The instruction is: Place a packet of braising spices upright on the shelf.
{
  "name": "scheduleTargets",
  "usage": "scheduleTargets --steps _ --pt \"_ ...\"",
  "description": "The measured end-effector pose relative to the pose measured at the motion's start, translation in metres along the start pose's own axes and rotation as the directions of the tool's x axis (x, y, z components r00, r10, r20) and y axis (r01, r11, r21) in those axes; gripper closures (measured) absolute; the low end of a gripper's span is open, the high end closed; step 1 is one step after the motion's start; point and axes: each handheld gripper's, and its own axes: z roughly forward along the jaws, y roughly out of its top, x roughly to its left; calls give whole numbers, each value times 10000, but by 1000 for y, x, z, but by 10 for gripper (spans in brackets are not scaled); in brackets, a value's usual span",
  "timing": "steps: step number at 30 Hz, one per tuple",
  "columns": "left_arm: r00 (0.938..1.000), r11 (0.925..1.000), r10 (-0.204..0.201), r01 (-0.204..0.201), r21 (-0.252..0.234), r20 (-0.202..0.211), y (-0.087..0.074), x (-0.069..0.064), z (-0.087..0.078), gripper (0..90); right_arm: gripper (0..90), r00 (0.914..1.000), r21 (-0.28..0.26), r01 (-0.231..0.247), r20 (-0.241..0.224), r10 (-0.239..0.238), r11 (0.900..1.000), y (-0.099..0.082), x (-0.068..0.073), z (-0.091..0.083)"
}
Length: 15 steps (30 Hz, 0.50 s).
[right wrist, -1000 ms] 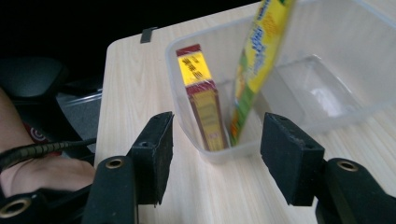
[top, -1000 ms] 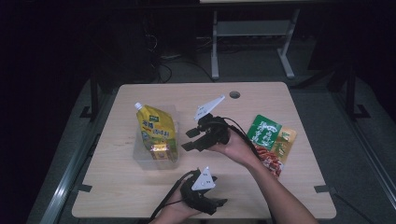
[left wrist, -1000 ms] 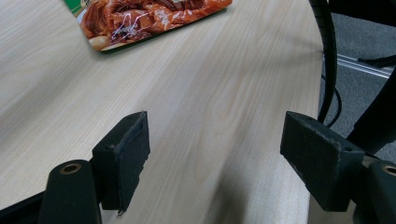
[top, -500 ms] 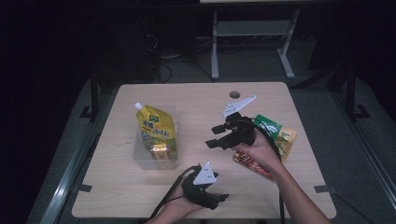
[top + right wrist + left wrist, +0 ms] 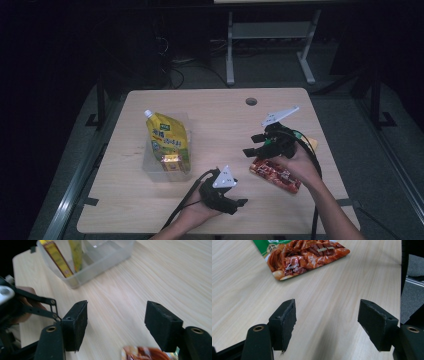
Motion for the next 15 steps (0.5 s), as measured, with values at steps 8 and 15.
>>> scheduleTargets --steps 8,15 --pt "9999 10000 60 -60 -44 -116 14 5 5 351 334 9982 30 -482 351 481 9988 -14 -13 -13" --pt "9997 9999 160 -160 -29 -190 25 12 12 355 292 9907 -4 -1108 795 1105 9938 -26 -24 -26"
